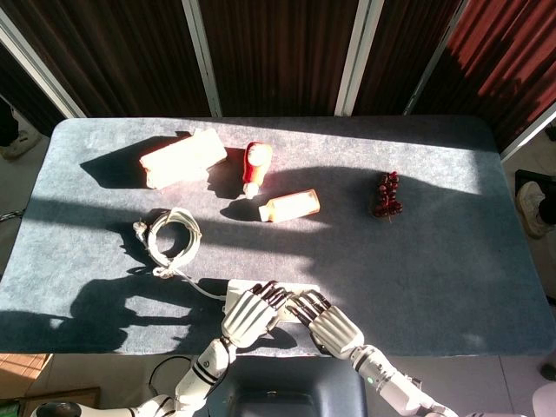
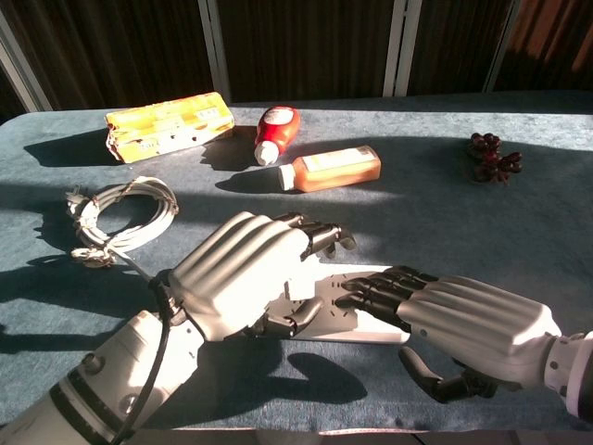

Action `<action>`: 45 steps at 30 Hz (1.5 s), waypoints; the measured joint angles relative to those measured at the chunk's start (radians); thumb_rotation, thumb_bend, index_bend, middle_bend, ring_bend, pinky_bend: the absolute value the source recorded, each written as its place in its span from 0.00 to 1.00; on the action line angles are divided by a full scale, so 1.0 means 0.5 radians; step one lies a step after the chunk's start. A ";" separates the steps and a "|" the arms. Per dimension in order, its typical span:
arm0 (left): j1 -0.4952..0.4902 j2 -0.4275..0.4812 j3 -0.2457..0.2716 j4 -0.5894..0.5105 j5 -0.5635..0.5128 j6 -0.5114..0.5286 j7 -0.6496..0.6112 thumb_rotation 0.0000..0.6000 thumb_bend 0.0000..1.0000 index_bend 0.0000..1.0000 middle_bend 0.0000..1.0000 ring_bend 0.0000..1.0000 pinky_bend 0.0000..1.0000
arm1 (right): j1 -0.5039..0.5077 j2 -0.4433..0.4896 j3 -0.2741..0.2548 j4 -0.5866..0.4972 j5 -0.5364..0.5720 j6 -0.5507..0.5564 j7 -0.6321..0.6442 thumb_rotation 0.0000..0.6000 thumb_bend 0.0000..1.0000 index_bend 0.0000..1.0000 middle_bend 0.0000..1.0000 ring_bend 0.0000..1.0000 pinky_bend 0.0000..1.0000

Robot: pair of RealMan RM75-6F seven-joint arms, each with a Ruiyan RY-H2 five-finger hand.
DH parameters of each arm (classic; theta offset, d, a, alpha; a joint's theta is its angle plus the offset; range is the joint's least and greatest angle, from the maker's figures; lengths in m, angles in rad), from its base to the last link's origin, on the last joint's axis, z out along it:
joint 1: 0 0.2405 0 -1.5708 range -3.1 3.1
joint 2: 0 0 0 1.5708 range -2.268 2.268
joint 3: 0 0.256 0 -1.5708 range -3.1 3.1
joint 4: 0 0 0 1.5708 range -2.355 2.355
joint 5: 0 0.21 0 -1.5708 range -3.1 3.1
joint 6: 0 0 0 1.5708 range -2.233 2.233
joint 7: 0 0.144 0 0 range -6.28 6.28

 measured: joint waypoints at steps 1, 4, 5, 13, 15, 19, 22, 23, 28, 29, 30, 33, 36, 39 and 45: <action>-0.001 0.007 -0.004 -0.011 0.008 0.013 -0.001 1.00 0.57 0.28 0.34 0.34 0.47 | -0.001 0.005 -0.002 -0.006 -0.004 0.011 0.001 1.00 0.83 0.02 0.04 0.00 0.01; -0.010 0.056 -0.025 -0.072 0.040 0.060 -0.001 1.00 0.56 0.27 0.33 0.34 0.46 | -0.008 0.032 -0.012 -0.029 -0.044 0.066 0.036 1.00 0.83 0.00 0.04 0.00 0.01; -0.011 0.087 -0.035 -0.107 0.047 0.073 -0.002 1.00 0.56 0.27 0.33 0.34 0.46 | -0.012 0.045 -0.014 -0.038 -0.058 0.086 0.057 1.00 0.83 0.00 0.04 0.00 0.01; 0.024 0.422 -0.102 -0.369 -0.077 0.058 -0.046 1.00 0.54 0.24 0.31 0.32 0.41 | -0.054 0.253 -0.028 -0.148 -0.254 0.370 0.297 1.00 0.62 0.00 0.04 0.00 0.01; 0.051 0.521 -0.110 -0.395 -0.153 0.035 -0.077 1.00 0.54 0.24 0.31 0.32 0.38 | -0.069 0.333 -0.033 -0.192 -0.308 0.450 0.335 1.00 0.60 0.00 0.04 0.00 0.01; 0.112 0.677 -0.111 -0.382 -0.301 -0.024 -0.153 1.00 0.52 0.23 0.30 0.30 0.30 | -0.111 0.489 -0.050 -0.271 -0.388 0.588 0.378 1.00 0.56 0.00 0.05 0.00 0.01; 0.151 0.749 -0.107 -0.332 -0.386 -0.068 -0.234 1.00 0.51 0.20 0.30 0.28 0.27 | -0.154 0.607 -0.064 -0.321 -0.420 0.680 0.403 1.00 0.56 0.00 0.05 0.00 0.01; 0.164 0.766 -0.107 -0.310 -0.413 -0.082 -0.279 1.00 0.51 0.20 0.29 0.27 0.27 | -0.167 0.640 -0.068 -0.333 -0.425 0.704 0.409 1.00 0.56 0.00 0.05 0.00 0.01; 0.215 0.826 -0.105 -0.200 -0.484 -0.115 -0.489 1.00 0.50 0.17 0.27 0.24 0.25 | -0.245 0.778 -0.091 -0.367 -0.461 0.808 0.446 1.00 0.56 0.00 0.05 0.00 0.01; 0.228 0.840 -0.100 -0.170 -0.491 -0.119 -0.541 1.00 0.50 0.16 0.25 0.23 0.24 | -0.256 0.791 -0.095 -0.367 -0.469 0.820 0.449 1.00 0.56 0.00 0.05 0.00 0.01; 0.238 0.851 -0.095 -0.148 -0.495 -0.123 -0.578 1.00 0.49 0.14 0.23 0.20 0.23 | -0.268 0.805 -0.100 -0.365 -0.478 0.833 0.450 1.00 0.56 0.00 0.05 0.00 0.01; 0.260 0.888 -0.072 -0.093 -0.500 -0.147 -0.686 1.00 0.47 0.06 0.12 0.09 0.17 | -0.291 0.827 -0.104 -0.361 -0.484 0.849 0.449 1.00 0.56 0.00 0.05 0.00 0.01; 0.273 0.939 -0.040 -0.060 -0.482 -0.171 -0.777 1.00 0.43 0.00 0.01 0.00 0.12 | -0.308 0.841 -0.104 -0.355 -0.477 0.854 0.455 1.00 0.56 0.00 0.05 0.00 0.01; 0.283 0.970 -0.023 -0.046 -0.451 -0.165 -0.838 1.00 0.41 0.00 0.00 0.00 0.10 | -0.325 0.846 -0.105 -0.348 -0.472 0.856 0.455 1.00 0.56 0.00 0.05 0.00 0.01; 0.313 1.043 0.002 -0.107 -0.376 -0.085 -0.948 1.00 0.40 0.00 0.00 0.00 0.10 | -0.368 0.865 -0.115 -0.336 -0.492 0.894 0.451 1.00 0.54 0.00 0.04 0.00 0.01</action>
